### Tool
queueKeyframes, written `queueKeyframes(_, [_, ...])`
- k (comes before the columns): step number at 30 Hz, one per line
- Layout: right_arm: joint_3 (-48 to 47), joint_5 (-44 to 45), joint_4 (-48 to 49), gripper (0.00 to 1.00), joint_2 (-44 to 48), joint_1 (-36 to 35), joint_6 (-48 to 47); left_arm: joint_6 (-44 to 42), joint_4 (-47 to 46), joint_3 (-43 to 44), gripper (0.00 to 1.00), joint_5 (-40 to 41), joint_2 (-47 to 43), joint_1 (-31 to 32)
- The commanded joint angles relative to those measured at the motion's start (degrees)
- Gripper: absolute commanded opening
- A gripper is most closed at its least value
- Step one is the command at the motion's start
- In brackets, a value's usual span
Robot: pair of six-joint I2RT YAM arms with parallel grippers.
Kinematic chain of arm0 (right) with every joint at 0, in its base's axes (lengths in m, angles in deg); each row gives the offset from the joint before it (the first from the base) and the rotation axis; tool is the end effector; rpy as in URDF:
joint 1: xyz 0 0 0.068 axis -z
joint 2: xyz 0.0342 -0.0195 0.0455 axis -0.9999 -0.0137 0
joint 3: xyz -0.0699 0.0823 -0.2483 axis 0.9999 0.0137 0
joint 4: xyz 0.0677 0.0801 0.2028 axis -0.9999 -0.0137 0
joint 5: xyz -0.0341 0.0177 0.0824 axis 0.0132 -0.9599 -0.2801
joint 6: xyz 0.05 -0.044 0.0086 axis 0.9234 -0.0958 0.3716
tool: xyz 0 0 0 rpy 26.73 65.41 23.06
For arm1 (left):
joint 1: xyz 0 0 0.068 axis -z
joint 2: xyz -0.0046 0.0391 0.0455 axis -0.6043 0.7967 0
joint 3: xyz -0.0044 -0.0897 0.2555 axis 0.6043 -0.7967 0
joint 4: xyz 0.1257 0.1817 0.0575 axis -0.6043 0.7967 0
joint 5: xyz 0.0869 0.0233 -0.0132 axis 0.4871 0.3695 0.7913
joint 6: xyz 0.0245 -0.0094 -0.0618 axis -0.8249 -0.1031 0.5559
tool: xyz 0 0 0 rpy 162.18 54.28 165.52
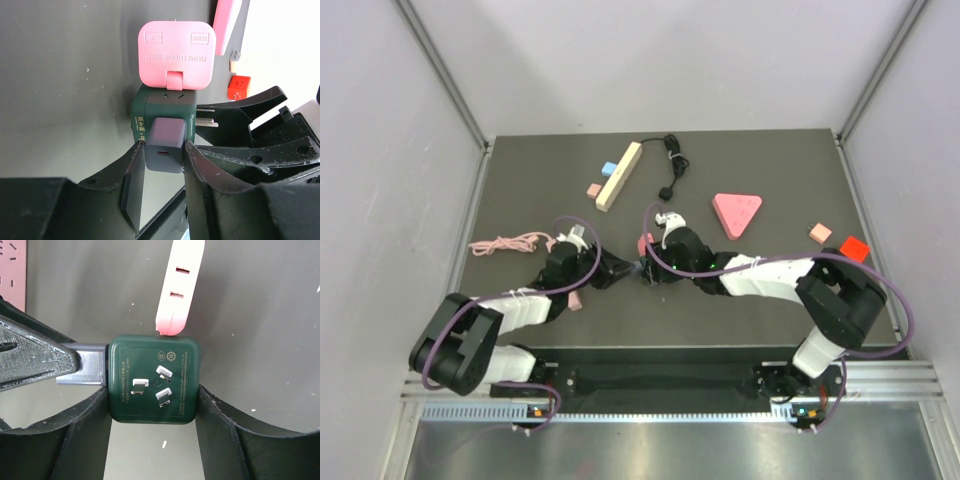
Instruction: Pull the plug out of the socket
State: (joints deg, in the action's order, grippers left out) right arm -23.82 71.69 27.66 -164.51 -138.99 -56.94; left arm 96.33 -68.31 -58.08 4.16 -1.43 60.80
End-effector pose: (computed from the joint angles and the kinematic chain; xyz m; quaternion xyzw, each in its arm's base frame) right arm 0.2112 0.2434 0.1876 -0.1609 0.8887 0.2385 0.3569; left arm 0.2041 -0.1097 0.1692 -0.2147 0.8121 -0.4744 0.2634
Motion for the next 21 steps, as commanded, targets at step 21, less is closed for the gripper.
queueKeyframes(21, [-6.13,18.56,-16.11,0.0,-3.91,2.58,3.1,-7.55,15.49,-2.68,0.0,14.29,-15.91,1.34])
